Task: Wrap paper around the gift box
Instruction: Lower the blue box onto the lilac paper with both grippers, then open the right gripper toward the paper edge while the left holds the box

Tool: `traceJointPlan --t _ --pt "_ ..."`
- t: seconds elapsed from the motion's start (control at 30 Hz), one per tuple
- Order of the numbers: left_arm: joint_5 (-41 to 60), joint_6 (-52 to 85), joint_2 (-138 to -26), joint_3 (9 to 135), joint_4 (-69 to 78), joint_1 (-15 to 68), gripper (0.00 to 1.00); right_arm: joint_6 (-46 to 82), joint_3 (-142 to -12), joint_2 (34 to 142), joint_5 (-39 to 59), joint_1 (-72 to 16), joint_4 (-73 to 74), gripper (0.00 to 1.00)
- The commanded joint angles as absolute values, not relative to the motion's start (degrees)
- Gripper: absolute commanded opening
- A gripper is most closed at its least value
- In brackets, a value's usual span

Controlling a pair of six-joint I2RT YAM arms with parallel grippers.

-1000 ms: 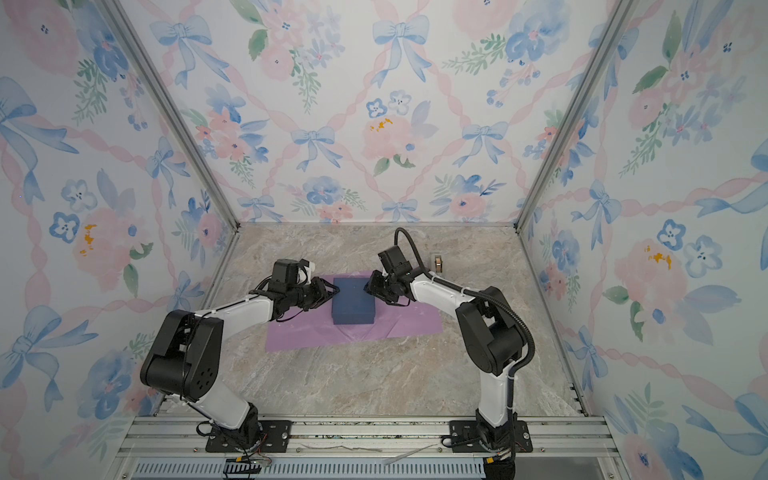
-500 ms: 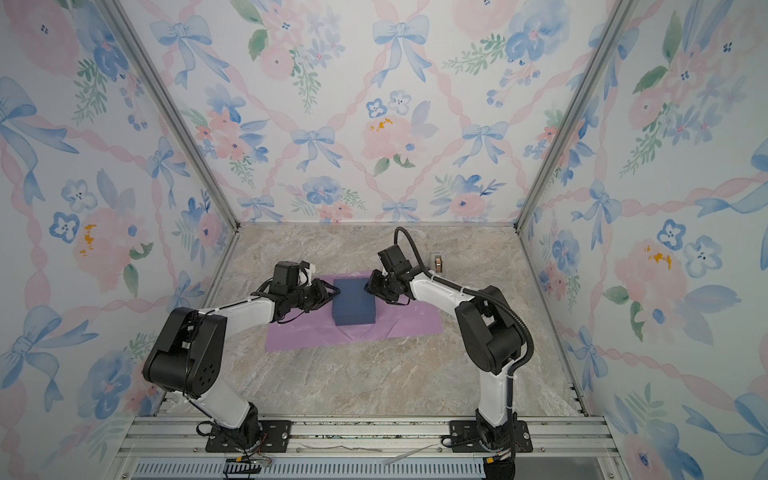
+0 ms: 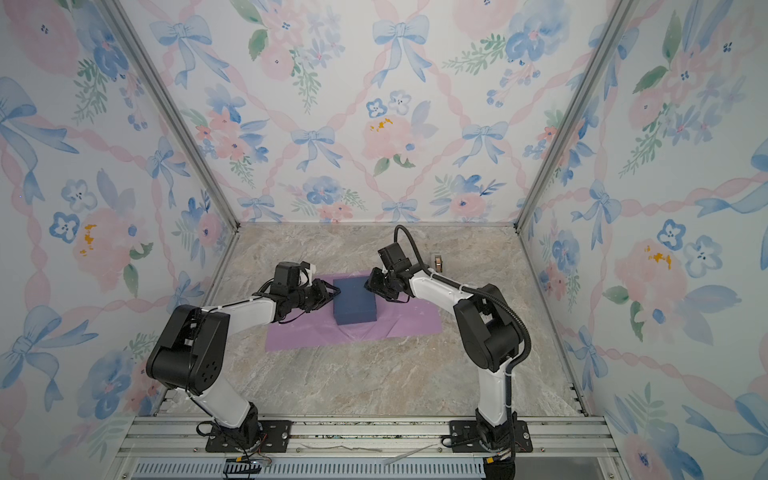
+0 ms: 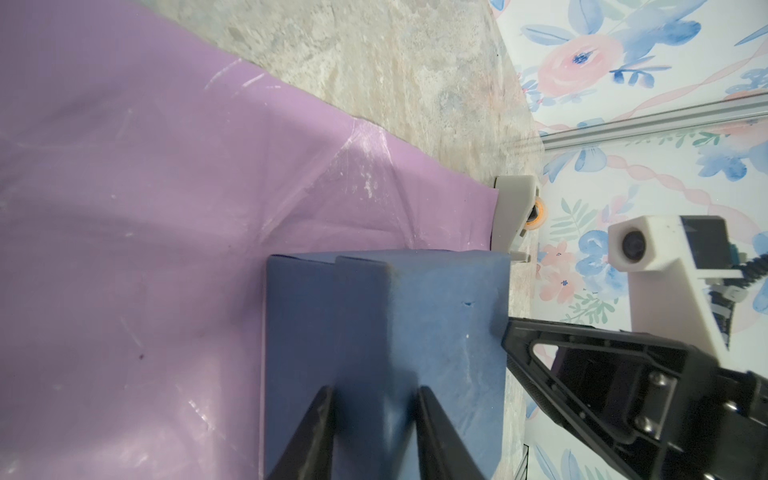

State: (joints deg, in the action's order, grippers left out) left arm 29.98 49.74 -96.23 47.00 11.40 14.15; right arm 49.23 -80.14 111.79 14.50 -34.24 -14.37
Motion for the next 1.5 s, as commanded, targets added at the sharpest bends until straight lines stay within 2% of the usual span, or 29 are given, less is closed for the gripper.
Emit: traceJointPlan --t 0.0,0.4,0.47,0.53,0.6,0.73,1.07,1.23,1.47 --pt "30.8 49.4 -98.4 46.3 11.2 14.6 0.34 48.6 -82.1 113.1 17.3 -34.7 -13.1 0.43" --pt "28.1 47.2 -98.6 45.5 8.2 13.9 0.34 48.8 -79.5 113.5 16.2 -35.1 -13.0 0.44" --pt "27.9 46.7 -98.0 46.0 7.5 13.5 0.37 48.6 -79.2 112.6 15.7 -35.0 -13.1 0.48" --pt "27.3 45.6 -96.8 47.0 5.9 13.4 0.43 48.3 -78.6 110.8 14.7 -35.0 -13.2 0.58" --pt "26.1 44.3 -94.3 48.4 3.6 13.4 0.49 47.0 -77.9 107.7 13.4 -34.7 -13.7 0.66" --pt "24.5 43.1 -88.7 50.2 0.4 13.4 0.59 45.6 -72.3 99.3 13.0 -32.6 -13.7 0.72" --pt "25.4 41.0 -77.6 48.3 0.0 16.0 0.62 46.2 -46.5 74.4 17.6 -19.4 -16.2 0.76" --pt "24.7 39.1 -81.5 51.0 0.0 20.9 0.62 44.8 -38.9 70.4 20.4 -10.6 -18.5 0.78" --pt "23.3 39.2 -90.4 54.6 0.1 23.6 0.61 44.7 -37.2 75.7 19.3 -9.3 -18.4 0.8"
